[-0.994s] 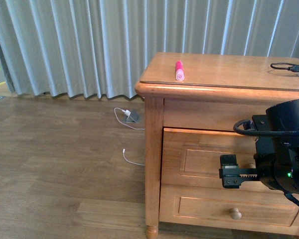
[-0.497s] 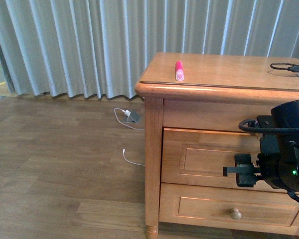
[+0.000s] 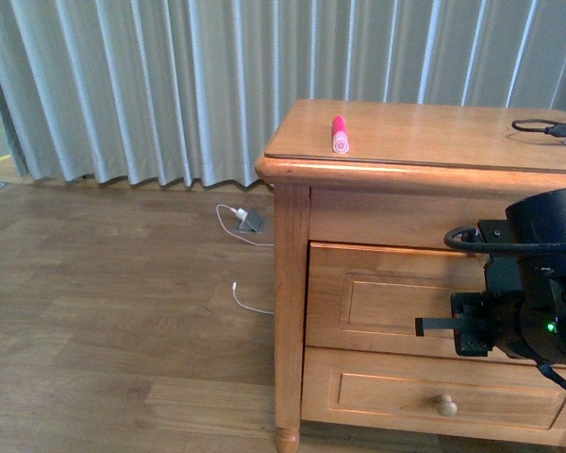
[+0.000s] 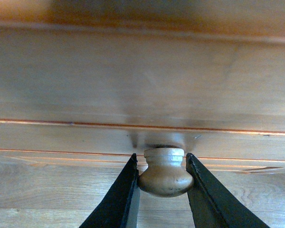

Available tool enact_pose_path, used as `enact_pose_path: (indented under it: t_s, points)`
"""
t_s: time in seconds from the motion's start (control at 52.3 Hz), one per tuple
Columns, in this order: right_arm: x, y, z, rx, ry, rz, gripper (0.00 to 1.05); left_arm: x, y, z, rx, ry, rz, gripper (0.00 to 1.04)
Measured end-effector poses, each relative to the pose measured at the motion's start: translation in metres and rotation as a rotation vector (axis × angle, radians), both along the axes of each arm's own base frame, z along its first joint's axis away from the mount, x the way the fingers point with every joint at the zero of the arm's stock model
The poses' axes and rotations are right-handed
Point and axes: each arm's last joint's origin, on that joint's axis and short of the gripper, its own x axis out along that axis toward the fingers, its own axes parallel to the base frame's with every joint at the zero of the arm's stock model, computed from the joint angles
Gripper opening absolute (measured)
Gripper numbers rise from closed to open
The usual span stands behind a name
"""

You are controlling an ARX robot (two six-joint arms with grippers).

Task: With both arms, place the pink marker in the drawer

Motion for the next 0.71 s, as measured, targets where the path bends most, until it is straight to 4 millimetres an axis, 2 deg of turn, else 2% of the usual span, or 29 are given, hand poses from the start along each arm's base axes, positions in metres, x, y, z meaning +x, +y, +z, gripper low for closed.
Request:
enact_pose_path:
  t_s: [0.172, 0.306, 0.402, 0.516, 0.707]
  points:
    - [-0.004, 0.001, 0.004, 0.013, 0.040, 0.022, 0.24, 0.000, 0.000, 0.000, 0.000, 0.000, 0.000, 0.99]
    - [-0.017, 0.000, 0.006, 0.025, 0.074, 0.038, 0.24, 0.000, 0.000, 0.000, 0.000, 0.000, 0.000, 0.99]
    - [-0.043, -0.003, 0.011, 0.028, 0.115, 0.054, 0.24, 0.000, 0.000, 0.000, 0.000, 0.000, 0.000, 0.99]
    - [-0.085, -0.010, 0.017, 0.055, 0.160, 0.092, 0.24, 0.000, 0.000, 0.000, 0.000, 0.000, 0.000, 0.99]
    - [-0.122, -0.020, 0.020, 0.095, 0.182, 0.121, 0.24, 0.000, 0.000, 0.000, 0.000, 0.000, 0.000, 0.99]
